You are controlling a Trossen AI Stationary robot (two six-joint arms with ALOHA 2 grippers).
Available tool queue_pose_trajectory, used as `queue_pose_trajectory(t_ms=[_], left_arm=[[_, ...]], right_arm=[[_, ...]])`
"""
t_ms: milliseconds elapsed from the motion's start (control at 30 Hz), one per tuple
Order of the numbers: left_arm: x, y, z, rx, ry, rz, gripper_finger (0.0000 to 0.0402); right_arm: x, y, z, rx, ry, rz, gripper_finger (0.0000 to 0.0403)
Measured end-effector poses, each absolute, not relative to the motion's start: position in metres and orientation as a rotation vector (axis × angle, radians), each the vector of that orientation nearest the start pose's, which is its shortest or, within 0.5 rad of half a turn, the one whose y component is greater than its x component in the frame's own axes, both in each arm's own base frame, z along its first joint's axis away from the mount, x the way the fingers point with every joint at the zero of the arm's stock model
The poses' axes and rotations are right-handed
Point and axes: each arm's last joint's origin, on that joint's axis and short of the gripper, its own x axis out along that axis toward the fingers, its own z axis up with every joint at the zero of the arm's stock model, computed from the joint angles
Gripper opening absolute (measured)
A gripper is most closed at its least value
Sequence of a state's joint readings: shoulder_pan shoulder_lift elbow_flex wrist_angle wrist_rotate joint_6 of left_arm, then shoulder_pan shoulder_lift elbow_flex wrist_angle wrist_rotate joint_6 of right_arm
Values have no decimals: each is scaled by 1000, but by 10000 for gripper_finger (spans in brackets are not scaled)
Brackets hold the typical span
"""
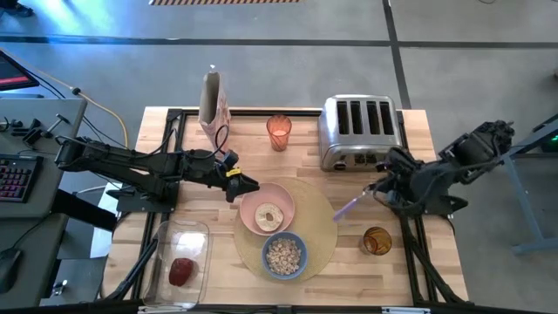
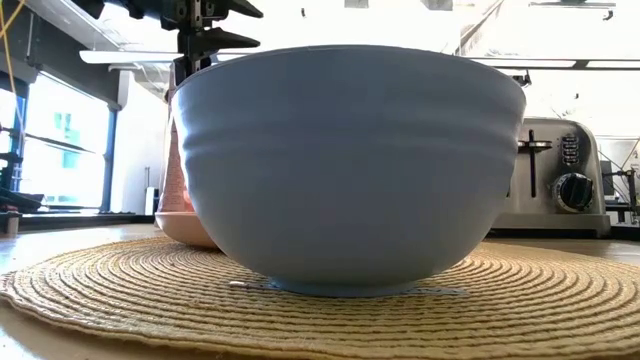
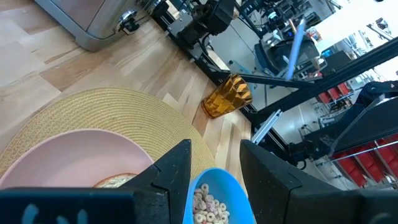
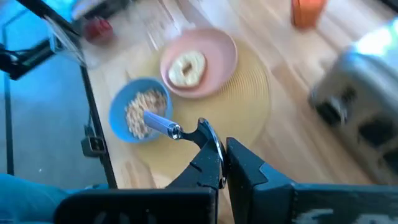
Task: Arrange a breakfast setting
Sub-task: Put the blue spoon onto the brown placemat to the right of the blue bowl
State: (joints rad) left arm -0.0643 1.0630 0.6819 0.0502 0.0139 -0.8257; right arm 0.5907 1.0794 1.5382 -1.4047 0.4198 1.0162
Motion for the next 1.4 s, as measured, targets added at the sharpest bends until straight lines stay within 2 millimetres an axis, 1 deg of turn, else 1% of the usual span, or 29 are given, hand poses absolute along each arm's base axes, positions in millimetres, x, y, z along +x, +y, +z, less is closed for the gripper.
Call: queue_pose_trajectory(t_ms=[167, 467, 633, 800, 1000, 1267, 1400], left_arm=[[232, -15, 267, -809, 344, 64, 127], [232, -15, 267, -809, 344, 64, 127], [232, -15, 267, -809, 343, 64, 127], [232, -15, 267, -809, 343, 64, 127], [232, -15, 267, -809, 344, 64, 127], [232, -15, 267, -810, 344, 64, 127], [232, -15, 267, -810, 344, 63, 127]], right_arm=[[139, 61, 429, 404, 742, -200, 0], [155, 36, 433, 344, 751, -69, 0], [170, 21, 430, 312, 784, 18, 0], [195, 7, 418, 297, 856, 114, 0], [224, -4, 401, 301, 929, 277, 0], [262, -8, 372, 278, 1012, 433, 0], [279, -8, 357, 283, 1009, 501, 0]])
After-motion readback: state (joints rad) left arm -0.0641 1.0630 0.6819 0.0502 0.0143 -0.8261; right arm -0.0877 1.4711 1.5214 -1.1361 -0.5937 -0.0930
